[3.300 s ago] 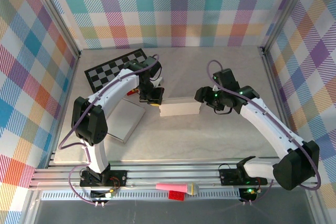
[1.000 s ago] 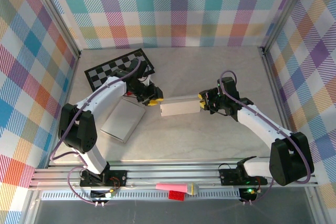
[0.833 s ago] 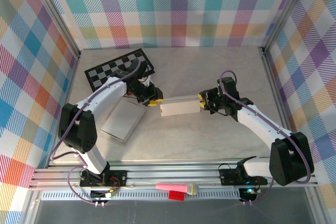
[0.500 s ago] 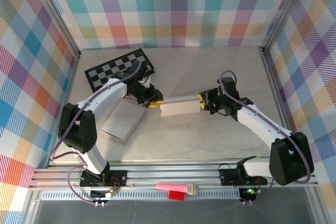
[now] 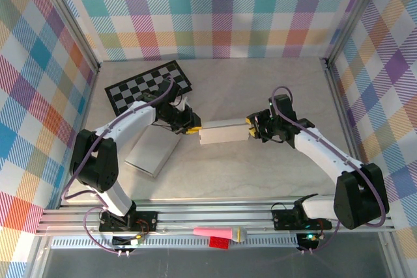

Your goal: Fold the paper box

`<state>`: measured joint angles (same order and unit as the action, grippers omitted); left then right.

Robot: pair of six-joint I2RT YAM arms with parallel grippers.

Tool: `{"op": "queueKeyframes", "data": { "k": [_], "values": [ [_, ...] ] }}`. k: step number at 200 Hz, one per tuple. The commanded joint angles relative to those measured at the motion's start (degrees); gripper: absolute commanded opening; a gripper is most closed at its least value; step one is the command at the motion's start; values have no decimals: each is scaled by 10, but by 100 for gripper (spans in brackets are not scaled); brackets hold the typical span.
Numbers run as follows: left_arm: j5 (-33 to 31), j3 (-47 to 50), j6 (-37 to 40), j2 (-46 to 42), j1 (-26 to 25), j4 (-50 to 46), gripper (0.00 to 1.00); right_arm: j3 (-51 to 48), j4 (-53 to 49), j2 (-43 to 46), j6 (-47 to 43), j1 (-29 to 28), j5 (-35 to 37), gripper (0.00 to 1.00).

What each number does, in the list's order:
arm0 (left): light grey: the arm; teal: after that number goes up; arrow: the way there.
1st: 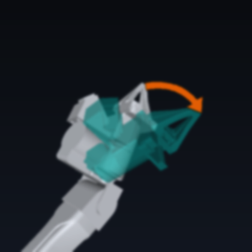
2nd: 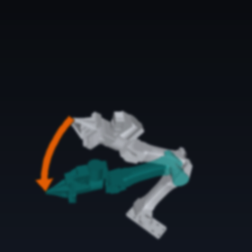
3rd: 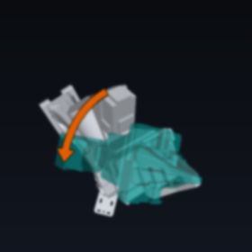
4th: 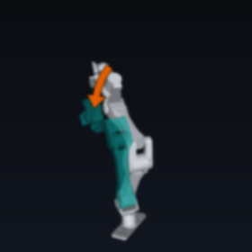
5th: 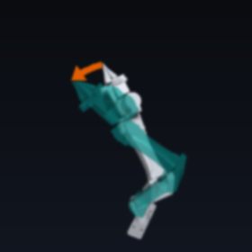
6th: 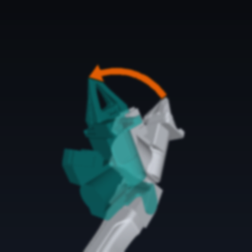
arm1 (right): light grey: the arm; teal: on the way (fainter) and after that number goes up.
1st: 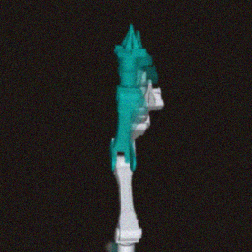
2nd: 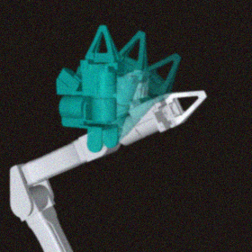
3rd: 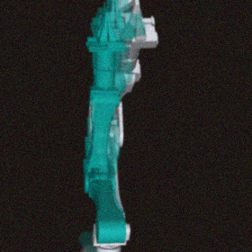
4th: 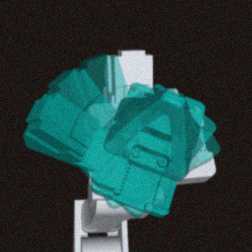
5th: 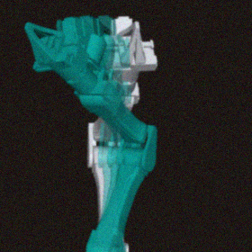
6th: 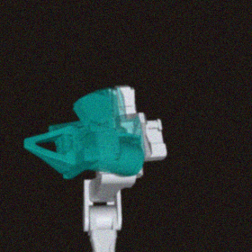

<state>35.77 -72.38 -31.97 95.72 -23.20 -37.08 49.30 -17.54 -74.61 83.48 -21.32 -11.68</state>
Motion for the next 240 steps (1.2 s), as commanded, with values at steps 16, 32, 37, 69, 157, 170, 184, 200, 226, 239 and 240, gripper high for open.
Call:
{"op": "queueKeyframes", "data": {
  "k": [16, 32, 37, 69, 157, 170, 184, 200, 226, 239, 240],
  "values": [
    [-38, 22, -3, 15, 7, -25, 18, 35, -68, 19, -32, 5, 19, 39],
    [-38, 21, -3, 15, 7, -24, 18, 30, -66, 20, -26, 6, 17, 39],
    [-37, 19, -3, 16, 8, -24, 18, 28, -63, 20, -24, 6, 17, 38],
    [-36, 16, -3, 16, 8, -26, 18, 11, -50, 6, -15, 7, 14, 37],
    [-32, 19, -5, 18, 7, -20, 17, -16, -115, -24, 3, 13, 7, 31],
    [-31, 19, -5, 18, 7, -18, 17, -6, -133, -21, 1, 14, 13, 29],
    [-29, 20, -6, 18, 7, -16, 17, 18, -151, -19, -12, 14, 22, 29],
    [-28, 22, -6, 18, 7, -14, 16, 46, -158, -17, -22, 14, 22, 31],
    [-27, 24, -6, 16, 7, -8, 17, 80, -126, 0, -20, 3, 40, 53],
    [-27, 26, -6, 14, 7, -4, 16, 88, -108, 8, 7, -18, 67, 63],
    [-26, 27, -6, 14, 7, -3, 17, 89, -106, 8, 10, -20, 68, 64]
  ]
}}
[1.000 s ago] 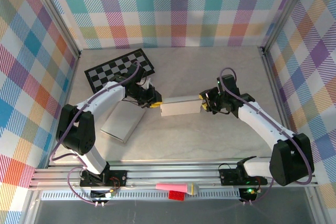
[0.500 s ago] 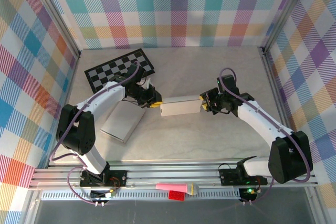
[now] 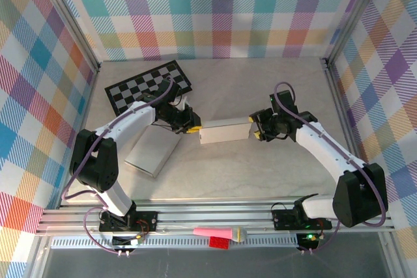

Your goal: Fold the paper box

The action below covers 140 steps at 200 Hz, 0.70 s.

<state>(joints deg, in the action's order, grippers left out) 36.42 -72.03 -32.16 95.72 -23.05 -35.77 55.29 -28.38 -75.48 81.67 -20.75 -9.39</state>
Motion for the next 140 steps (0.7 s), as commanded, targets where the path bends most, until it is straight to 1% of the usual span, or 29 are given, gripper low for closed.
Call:
{"op": "queueKeyframes", "data": {
  "k": [1, 27, 30, 34, 39, 63, 71, 87, 118, 140],
  "values": [
    [-33, 23, -4, 14, 5, -16, 16, 29, 6, 17, 31, -26, 47, 64],
    [-30, 25, -4, 12, 5, -13, 16, 26, 63, -7, 115, -72, 79, 70],
    [-30, 25, -4, 12, 5, -13, 16, 26, 68, -12, 122, -73, 80, 71],
    [-29, 25, -4, 12, 6, -13, 16, 27, 72, -19, 132, -75, 79, 75],
    [-29, 25, -4, 12, 5, -13, 16, 29, 73, -28, 145, -77, 79, 77],
    [-28, 24, -3, 9, 5, -13, 16, 47, 63, -62, 181, -81, 80, 78],
    [-28, 24, -3, 8, 5, -14, 16, 53, 53, -73, 186, -82, 79, 78],
    [-26, 26, -3, 4, 5, -13, 16, 57, 68, -90, 181, -81, 81, 77],
    [-25, 29, -3, -1, 3, -13, 15, 66, 85, -125, 165, -82, 64, 72],
    [-27, 27, -4, -6, -3, -14, 15, 62, 90, -130, 148, -81, 61, 69]
  ]
}}
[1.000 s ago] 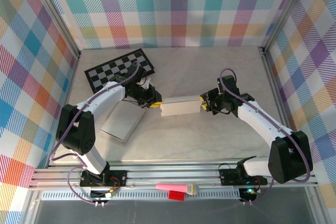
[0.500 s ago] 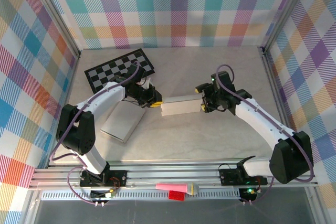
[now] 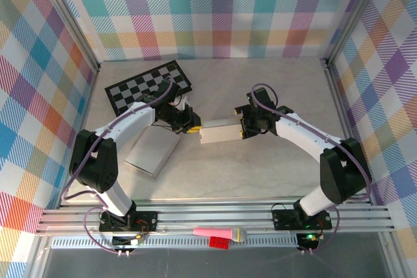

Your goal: Fold the paper box

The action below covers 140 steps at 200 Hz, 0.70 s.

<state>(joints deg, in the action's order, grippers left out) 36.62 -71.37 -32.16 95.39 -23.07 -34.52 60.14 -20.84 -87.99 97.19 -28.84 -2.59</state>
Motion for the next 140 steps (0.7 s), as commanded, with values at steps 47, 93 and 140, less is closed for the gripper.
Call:
{"op": "queueKeyframes", "data": {
  "k": [47, 93, 140],
  "values": [
    [-31, 22, -6, -21, -17, -32, 15, -28, 45, 3, -55, 14, -33, 52],
    [-37, 30, -23, -77, -24, -31, 26, -72, 86, 29, -123, 36, -68, 40],
    [-17, 23, -55, -137, -20, -23, 30, -138, 264, 22, -241, 55, -128, 36]
  ]
}}
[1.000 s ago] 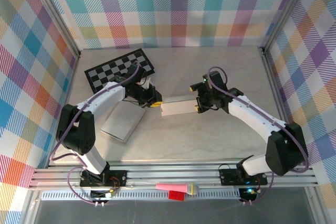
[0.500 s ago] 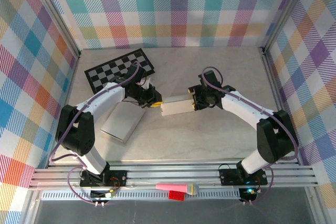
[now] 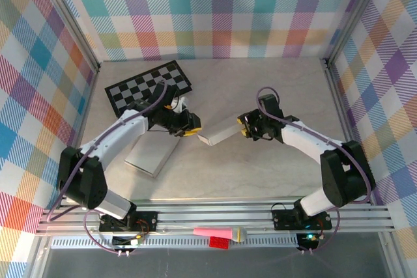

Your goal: Fold the paper box

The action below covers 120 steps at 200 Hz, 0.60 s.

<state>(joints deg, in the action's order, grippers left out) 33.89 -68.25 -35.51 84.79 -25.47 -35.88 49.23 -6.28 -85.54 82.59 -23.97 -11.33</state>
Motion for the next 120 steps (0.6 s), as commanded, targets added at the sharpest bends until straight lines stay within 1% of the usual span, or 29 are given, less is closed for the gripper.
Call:
{"op": "queueKeyframes", "data": {
  "k": [1, 16, 35, 56, 94, 107, 120],
  "values": [
    [11, -9, -22, -32, 4, -10, 30, -30, 123, -4, -99, 7, -42, 36],
    [9, -14, -20, -40, 11, -18, 30, -50, 210, -28, -138, 10, -67, 35],
    [1, -20, -13, -48, 18, -30, 29, -64, 326, -78, -136, 16, -104, 35],
    [-2, -22, -10, -55, 24, -36, 29, -52, 399, -132, -133, 16, -130, 35],
    [-21, -11, -8, -84, 34, -39, 29, -46, 444, -208, -142, 21, -146, 37],
    [-27, -5, -6, -96, 38, -41, 29, -43, 430, -223, -143, 24, -146, 39],
    [-31, -1, -3, -109, 43, -42, 29, -35, 366, -217, -148, 24, -134, 48]
  ]
}}
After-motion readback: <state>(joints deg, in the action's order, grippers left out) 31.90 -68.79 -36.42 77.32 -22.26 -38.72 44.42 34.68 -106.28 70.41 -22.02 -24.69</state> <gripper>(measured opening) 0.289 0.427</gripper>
